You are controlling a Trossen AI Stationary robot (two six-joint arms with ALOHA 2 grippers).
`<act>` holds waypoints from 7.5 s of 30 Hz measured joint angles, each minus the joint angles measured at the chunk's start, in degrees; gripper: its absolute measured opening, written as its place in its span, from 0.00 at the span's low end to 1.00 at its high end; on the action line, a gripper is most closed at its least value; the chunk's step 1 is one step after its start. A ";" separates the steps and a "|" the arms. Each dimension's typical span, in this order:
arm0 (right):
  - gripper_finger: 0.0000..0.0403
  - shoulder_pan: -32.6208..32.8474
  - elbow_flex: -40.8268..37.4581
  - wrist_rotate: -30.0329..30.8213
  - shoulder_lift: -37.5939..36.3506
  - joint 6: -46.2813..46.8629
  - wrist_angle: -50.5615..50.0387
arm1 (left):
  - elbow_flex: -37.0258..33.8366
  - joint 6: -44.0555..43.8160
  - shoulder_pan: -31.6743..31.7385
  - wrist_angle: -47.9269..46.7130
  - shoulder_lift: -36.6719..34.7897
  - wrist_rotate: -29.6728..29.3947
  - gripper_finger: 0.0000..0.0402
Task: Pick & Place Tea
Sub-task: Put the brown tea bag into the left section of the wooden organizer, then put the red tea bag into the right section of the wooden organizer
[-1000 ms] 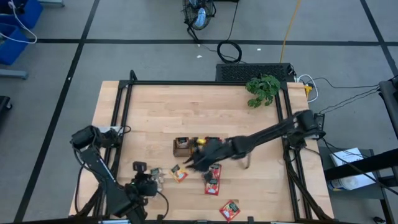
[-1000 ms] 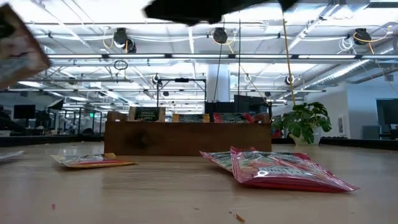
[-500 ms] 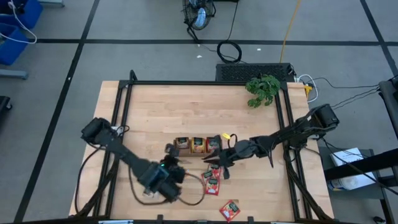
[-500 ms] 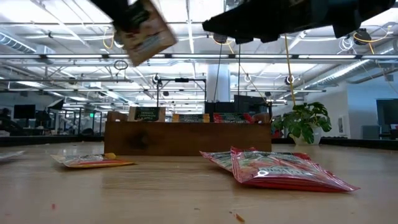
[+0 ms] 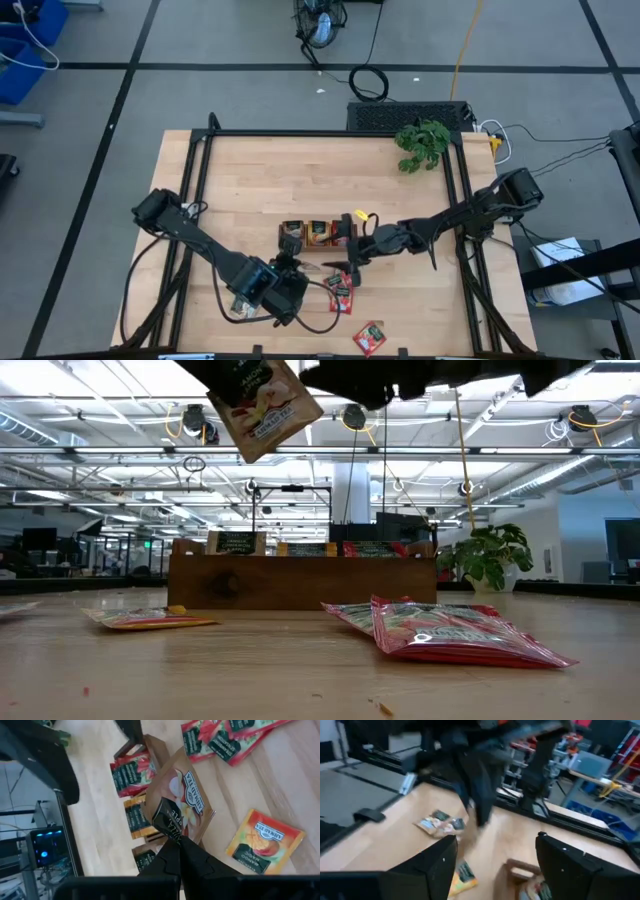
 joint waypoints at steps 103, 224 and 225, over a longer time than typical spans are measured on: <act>0.00 -9.55 4.12 -11.16 11.62 6.40 13.36 | -85.55 5.07 13.55 75.78 -87.01 31.80 0.22; 0.00 18.90 -34.55 22.04 -19.29 13.54 16.85 | -86.44 3.19 1.60 80.65 -73.90 21.64 0.22; 0.00 18.36 -34.60 20.32 -18.93 13.53 16.87 | -86.44 3.11 1.83 81.65 -72.94 21.57 0.22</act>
